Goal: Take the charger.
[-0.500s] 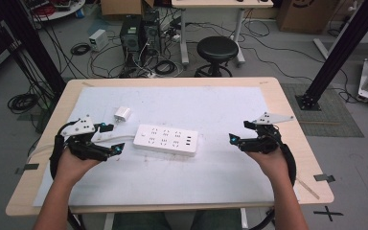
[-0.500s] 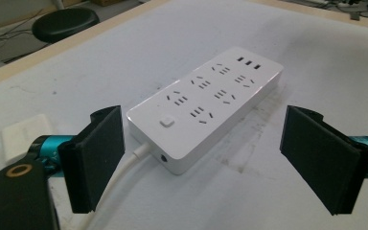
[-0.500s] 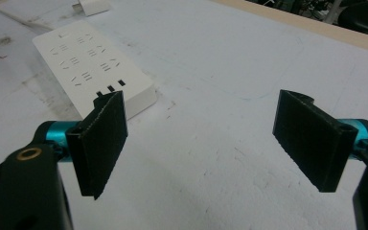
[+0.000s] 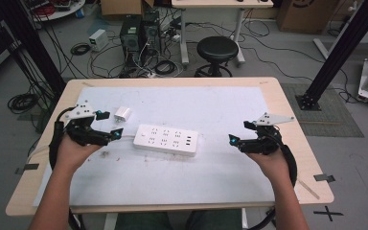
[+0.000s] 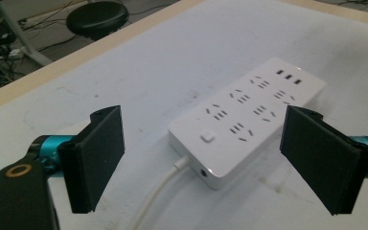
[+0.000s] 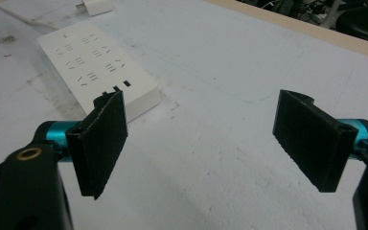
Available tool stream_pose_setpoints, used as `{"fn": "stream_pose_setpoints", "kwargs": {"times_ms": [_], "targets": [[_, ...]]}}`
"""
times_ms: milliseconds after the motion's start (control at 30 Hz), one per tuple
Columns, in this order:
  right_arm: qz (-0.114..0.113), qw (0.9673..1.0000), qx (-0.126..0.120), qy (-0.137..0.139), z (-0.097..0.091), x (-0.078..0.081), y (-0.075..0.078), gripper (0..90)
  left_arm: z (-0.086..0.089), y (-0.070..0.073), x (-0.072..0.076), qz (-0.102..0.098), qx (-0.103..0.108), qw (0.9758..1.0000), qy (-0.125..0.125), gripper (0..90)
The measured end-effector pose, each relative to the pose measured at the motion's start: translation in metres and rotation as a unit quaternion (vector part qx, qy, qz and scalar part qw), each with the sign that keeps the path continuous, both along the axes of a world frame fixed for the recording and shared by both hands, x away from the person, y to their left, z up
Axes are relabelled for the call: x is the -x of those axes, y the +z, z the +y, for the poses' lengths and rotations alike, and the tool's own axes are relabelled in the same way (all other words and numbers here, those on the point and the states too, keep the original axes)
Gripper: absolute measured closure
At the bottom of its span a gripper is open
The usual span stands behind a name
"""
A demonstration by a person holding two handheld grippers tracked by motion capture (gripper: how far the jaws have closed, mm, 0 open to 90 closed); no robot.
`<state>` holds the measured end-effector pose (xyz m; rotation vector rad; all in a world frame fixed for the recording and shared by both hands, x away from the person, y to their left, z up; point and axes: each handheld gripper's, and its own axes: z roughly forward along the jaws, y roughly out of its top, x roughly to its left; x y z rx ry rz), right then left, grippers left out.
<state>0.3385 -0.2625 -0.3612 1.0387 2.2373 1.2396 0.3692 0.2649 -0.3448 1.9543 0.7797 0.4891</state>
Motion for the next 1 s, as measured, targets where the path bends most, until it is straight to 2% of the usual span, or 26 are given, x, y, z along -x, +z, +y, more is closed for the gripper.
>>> {"fn": "stream_pose_setpoints", "kwargs": {"times_ms": [100,200,300,400,467,500,533,667,700,733,767,1000], "targets": [[0.002,1.0000,0.002,-0.002,0.000,-0.001,0.000,19.7,-0.001,0.001,-0.018,0.005,0.001,0.9996,0.028,15.5],[0.006,1.0000,0.005,-0.005,0.000,-0.002,-0.001,19.7,-0.004,0.000,-0.038,0.013,-0.010,0.9987,0.049,15.5],[0.008,0.9999,0.003,-0.007,0.000,-0.004,-0.004,19.7,-0.006,-0.006,-0.059,0.035,-0.023,0.9968,0.068,15.5],[0.014,0.9999,0.004,-0.007,0.001,-0.006,-0.008,19.7,-0.006,-0.015,-0.078,0.044,-0.015,0.9949,0.089,15.5],[0.016,0.9998,0.005,-0.010,0.001,-0.006,-0.009,19.7,-0.005,-0.018,-0.082,0.047,-0.012,0.9945,0.093,15.5],[0.018,0.9998,0.005,-0.013,0.001,-0.006,-0.011,19.7,-0.004,-0.034,-0.099,0.067,-0.014,0.9910,0.116,15.5],[0.018,0.9998,0.005,-0.013,0.001,-0.006,-0.011,19.7,-0.004,-0.034,-0.099,0.067,-0.014,0.9910,0.116,15.5],[0.018,0.9996,0.006,-0.018,-0.001,-0.006,-0.014,19.7,-0.005,-0.053,-0.116,0.089,-0.030,0.9874,0.127,15.5],[0.018,0.9996,0.006,-0.018,-0.001,-0.006,-0.014,19.7,-0.005,-0.053,-0.116,0.089,-0.030,0.9874,0.127,15.5],[0.017,0.9996,0.006,-0.021,-0.001,-0.006,-0.015,19.7,-0.006,-0.062,-0.122,0.101,-0.037,0.9850,0.134,15.5],[0.019,0.9995,0.006,-0.024,-0.001,-0.007,-0.017,19.7,-0.006,-0.066,-0.124,0.104,-0.040,0.9839,0.140,15.5],[0.021,0.9993,0.008,-0.029,0.002,-0.009,-0.019,19.7,-0.005,-0.081,-0.130,0.120,-0.065,0.9785,0.155,15.5]]}}
